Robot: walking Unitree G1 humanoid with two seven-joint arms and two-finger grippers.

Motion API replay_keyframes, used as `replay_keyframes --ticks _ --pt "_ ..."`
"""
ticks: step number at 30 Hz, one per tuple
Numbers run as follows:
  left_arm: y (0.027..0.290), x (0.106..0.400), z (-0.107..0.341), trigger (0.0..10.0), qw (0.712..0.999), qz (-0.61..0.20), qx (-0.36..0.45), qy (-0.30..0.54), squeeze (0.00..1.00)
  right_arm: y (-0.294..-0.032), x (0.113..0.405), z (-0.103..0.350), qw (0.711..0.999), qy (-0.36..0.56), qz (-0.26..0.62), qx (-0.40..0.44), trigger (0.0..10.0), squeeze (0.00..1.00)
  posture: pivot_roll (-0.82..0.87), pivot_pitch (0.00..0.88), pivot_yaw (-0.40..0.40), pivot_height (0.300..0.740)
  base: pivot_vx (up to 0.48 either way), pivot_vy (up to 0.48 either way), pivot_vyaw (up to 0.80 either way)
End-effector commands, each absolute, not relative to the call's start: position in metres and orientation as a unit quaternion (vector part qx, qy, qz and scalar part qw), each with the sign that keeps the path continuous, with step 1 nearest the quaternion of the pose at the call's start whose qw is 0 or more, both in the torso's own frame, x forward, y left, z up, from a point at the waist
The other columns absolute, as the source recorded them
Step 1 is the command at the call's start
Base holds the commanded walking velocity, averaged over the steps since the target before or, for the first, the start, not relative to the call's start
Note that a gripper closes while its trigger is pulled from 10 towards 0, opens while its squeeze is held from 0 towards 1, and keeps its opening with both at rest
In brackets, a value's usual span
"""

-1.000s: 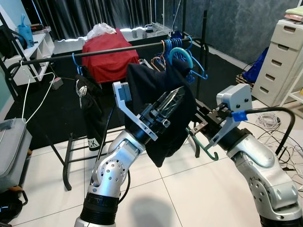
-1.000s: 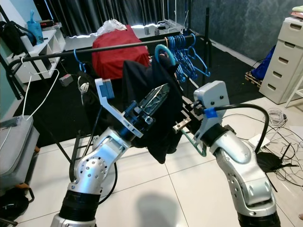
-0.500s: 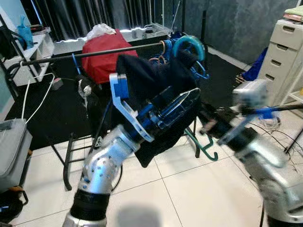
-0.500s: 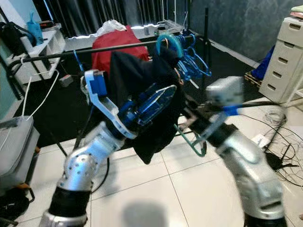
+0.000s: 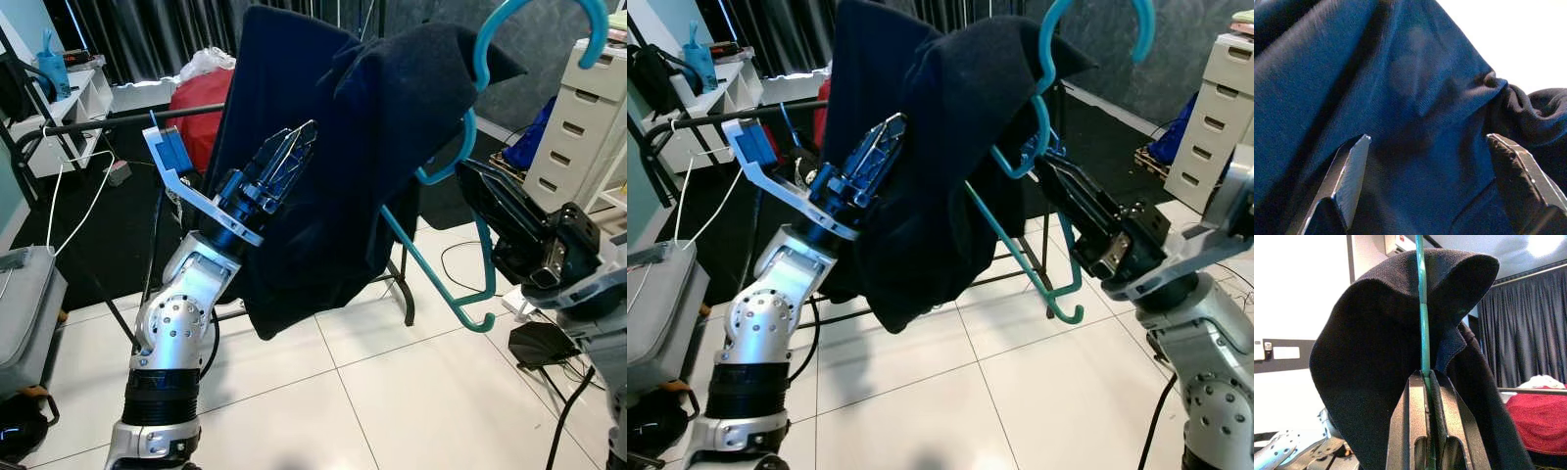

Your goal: Hang hanger

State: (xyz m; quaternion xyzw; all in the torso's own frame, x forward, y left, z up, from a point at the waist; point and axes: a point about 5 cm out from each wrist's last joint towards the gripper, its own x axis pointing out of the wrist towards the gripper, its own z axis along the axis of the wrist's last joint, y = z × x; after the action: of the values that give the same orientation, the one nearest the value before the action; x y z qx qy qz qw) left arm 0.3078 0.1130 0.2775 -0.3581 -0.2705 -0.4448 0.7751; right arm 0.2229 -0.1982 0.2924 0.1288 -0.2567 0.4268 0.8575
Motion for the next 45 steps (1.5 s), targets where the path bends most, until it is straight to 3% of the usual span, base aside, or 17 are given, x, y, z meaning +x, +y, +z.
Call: replay_keyframes --ticks 1,5,6,10,13,15,16,17,22,27,28,29,30,31,32,35,45 --pt "0.125 0.308 0.279 10.0 0.778 -0.443 -0.348 -0.279 0.0 -0.207 0.214 0.3 0.84 -0.28 0.443 0.143 10.0 0.0 -0.24 0.0 0.078 0.74 0.0 0.0 0.0" --pt "0.13 0.31 0.277 10.0 0.782 -0.437 -0.346 -0.28 0.0 -0.211 0.201 0.302 0.814 -0.284 0.483 0.156 10.0 0.0 -0.24 0.0 0.078 0.74 0.0 0.0 0.0" --pt "0.132 0.309 0.276 10.0 0.777 -0.438 -0.352 -0.284 0.0 -0.216 0.192 0.301 0.792 -0.287 0.51 0.176 10.0 0.0 -0.24 0.0 0.077 0.74 0.0 0.0 0.0" --pt "0.134 0.306 0.277 10.0 0.763 -0.447 -0.366 -0.292 0.0 -0.225 0.185 0.299 0.771 -0.296 0.523 0.208 10.0 0.0 -0.24 0.0 0.076 0.74 0.0 0.0 0.0" --pt "0.134 0.306 0.277 10.0 0.763 -0.447 -0.366 -0.292 0.0 -0.225 0.185 0.299 0.771 -0.296 0.523 0.208 10.0 0.0 -0.24 0.0 0.076 0.74 0.0 0.0 0.0" --pt "0.138 0.294 0.281 10.0 0.721 -0.489 -0.382 -0.308 0.0 -0.235 0.188 0.285 0.789 -0.276 0.501 0.222 10.0 0.0 -0.24 0.0 0.078 0.74 0.0 0.0 0.0" --pt "0.138 0.294 0.281 10.0 0.721 -0.489 -0.382 -0.308 0.0 -0.235 0.188 0.285 0.789 -0.276 0.501 0.222 10.0 0.0 -0.24 0.0 0.078 0.74 0.0 0.0 0.0" --pt "0.14 0.287 0.282 10.0 0.701 -0.516 -0.38 -0.314 0.0 -0.237 0.19 0.277 0.802 -0.261 0.489 0.224 10.0 0.0 -0.24 0.0 0.079 0.74 0.0 0.0 0.0" --pt "0.145 0.278 0.277 10.0 0.686 -0.549 -0.358 -0.316 0.0 -0.245 0.196 0.266 0.829 -0.241 0.454 0.219 10.0 0.0 -0.23 0.0 0.08 0.74 0.0 0.0 0.0" --pt "0.154 0.279 0.269 10.0 0.71 -0.542 -0.325 -0.313 0.0 -0.259 0.2 0.265 0.852 -0.242 0.41 0.218 10.0 0.0 -0.23 0.0 0.079 0.74 0.0 0.0 0.0" --pt "0.16 0.283 0.263 10.0 0.73 -0.524 -0.313 -0.307 0.0 -0.267 0.206 0.265 0.87 -0.24 0.373 0.215 10.0 0.0 -0.23 0.0 0.08 0.74 0.0 0.0 0.0" --pt "0.16 0.283 0.263 10.0 0.73 -0.524 -0.313 -0.307 0.0 -0.267 0.206 0.265 0.87 -0.24 0.373 0.215 10.0 0.0 -0.23 0.0 0.08 0.74 0.0 0.0 0.0" --pt "0.164 0.289 0.255 10.0 0.759 -0.498 -0.301 -0.293 0.0 -0.272 0.211 0.264 0.883 -0.234 0.348 0.209 10.0 0.0 -0.24 0.0 0.081 0.74 0.0 0.0 0.0" --pt "0.164 0.289 0.255 10.0 0.759 -0.498 -0.301 -0.293 0.0 -0.272 0.211 0.264 0.883 -0.234 0.348 0.209 10.0 0.0 -0.24 0.0 0.081 0.74 0.0 0.0 0.0" --pt "0.163 0.294 0.246 10.0 0.79 -0.473 -0.282 -0.27 0.0 -0.27 0.214 0.262 0.888 -0.226 0.344 0.208 10.0 0.0 -0.23 0.0 0.08 0.74 0.0 0.0 0.8" --pt "0.157 0.296 0.236 10.0 0.817 -0.456 -0.258 -0.241 0.0 -0.262 0.214 0.258 0.883 -0.214 0.361 0.211 10.0 0.0 -0.23 0.0 0.08 0.74 0.0 0.0 0.8" --pt "0.149 0.285 0.228 10.0 0.828 -0.467 -0.229 -0.211 0.0 -0.24 0.208 0.247 0.85 -0.175 0.441 0.23 10.0 0.0 -0.22 0.0 0.076 0.74 0.0 0.0 0.8"
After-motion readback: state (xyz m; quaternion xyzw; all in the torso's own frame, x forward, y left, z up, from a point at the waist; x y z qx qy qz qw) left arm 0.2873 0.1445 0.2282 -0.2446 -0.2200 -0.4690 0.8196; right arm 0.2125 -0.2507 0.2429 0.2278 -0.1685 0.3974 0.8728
